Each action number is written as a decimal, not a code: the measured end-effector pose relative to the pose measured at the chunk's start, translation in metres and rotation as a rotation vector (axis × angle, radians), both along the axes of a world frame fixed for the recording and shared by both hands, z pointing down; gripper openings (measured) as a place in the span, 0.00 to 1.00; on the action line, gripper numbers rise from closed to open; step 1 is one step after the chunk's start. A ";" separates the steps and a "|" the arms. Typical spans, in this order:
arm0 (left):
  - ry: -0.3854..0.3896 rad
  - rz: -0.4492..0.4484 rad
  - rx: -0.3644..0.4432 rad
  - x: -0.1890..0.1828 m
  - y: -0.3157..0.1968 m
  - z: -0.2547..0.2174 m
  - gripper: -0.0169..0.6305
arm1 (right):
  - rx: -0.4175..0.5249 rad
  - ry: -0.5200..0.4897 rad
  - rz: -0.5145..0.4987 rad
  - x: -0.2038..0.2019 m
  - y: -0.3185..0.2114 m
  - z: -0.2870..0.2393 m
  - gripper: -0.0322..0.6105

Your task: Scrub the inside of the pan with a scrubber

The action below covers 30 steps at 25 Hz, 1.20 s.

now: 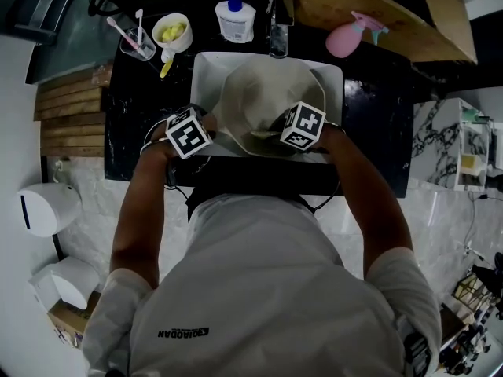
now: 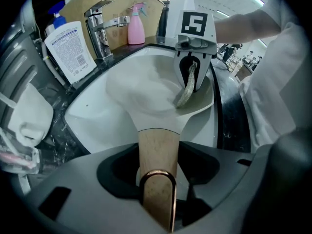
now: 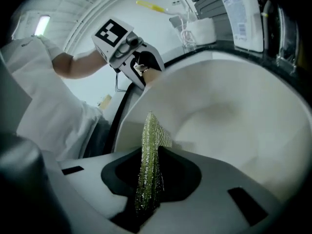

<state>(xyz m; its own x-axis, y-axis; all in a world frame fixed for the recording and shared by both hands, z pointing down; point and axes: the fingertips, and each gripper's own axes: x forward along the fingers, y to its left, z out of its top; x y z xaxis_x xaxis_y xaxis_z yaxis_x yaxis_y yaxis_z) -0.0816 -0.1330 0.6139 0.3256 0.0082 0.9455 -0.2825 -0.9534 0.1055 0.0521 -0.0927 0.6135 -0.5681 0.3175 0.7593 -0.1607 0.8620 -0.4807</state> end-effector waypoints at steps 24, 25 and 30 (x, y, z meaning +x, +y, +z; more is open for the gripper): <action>0.412 -0.487 0.300 0.091 0.035 -0.137 0.05 | 0.400 -0.361 0.549 0.055 0.005 -0.128 0.19; 0.437 -0.507 0.294 0.094 0.040 -0.138 0.05 | 0.401 -0.369 0.557 0.055 0.007 -0.130 0.19; 0.548 -0.585 0.259 0.108 0.054 -0.155 0.05 | 0.407 -0.426 0.650 0.058 0.022 -0.150 0.18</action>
<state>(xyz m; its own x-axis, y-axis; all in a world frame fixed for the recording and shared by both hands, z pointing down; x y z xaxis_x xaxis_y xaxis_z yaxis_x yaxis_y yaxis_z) 0.0266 -0.0794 0.4584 0.6235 -0.5000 0.6010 -0.7111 -0.6822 0.1702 0.1105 -0.0708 0.4636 -0.8032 -0.4170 0.4254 -0.5567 0.7797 -0.2868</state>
